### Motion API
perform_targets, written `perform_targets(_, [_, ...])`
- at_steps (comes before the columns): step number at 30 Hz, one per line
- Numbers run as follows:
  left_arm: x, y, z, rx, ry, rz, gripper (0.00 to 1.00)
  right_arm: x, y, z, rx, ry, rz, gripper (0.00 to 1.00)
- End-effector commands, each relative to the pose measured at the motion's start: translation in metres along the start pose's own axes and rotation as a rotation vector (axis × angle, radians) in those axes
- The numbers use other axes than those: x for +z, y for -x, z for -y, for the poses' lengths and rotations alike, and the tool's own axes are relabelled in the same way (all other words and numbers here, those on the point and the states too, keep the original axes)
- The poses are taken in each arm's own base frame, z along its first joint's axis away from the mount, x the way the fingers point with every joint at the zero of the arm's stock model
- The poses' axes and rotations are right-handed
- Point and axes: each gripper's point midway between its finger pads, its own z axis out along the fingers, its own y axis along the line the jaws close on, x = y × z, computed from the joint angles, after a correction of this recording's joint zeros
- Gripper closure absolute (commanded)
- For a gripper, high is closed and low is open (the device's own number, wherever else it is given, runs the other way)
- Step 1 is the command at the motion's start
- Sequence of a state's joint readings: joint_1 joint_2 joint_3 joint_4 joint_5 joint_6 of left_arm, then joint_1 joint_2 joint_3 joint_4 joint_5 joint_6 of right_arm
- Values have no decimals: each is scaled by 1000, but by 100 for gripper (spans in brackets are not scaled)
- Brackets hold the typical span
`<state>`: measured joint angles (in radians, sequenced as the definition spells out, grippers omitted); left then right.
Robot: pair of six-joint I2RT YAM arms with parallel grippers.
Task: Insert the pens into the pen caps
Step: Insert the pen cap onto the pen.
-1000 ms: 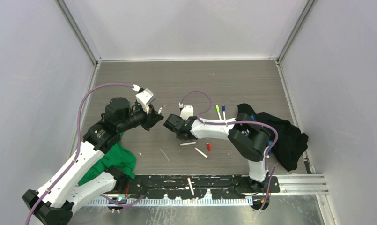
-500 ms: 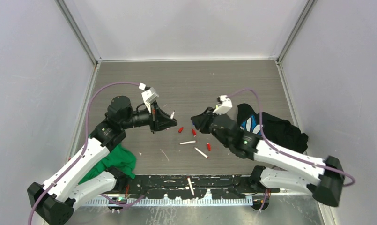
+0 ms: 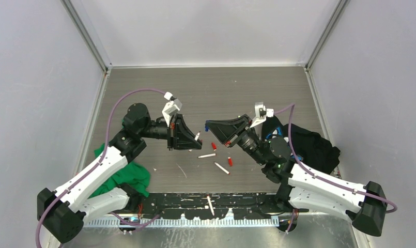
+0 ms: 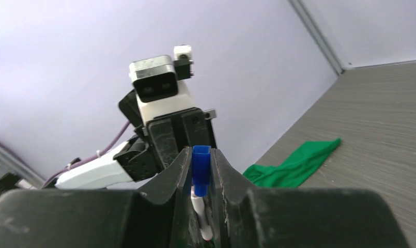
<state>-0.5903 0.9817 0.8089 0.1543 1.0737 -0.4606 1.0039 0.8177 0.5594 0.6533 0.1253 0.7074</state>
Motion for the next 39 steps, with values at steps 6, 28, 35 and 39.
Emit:
perform_targets(6, [2,5,21,67,-90,-16,100,10,21,-56,-4,244,50,99])
perform_targets(28, [0,7,22,97,-63,-1,100,12,4,-46,7,227,5,99])
perform_targets(35, [0,7,21,97,-57,0,100,12,0,-47,7,240,-17,99])
perform_targets(39, [0,8,21,99,-51,4,100,12,-2,-49,7,252,-29,99])
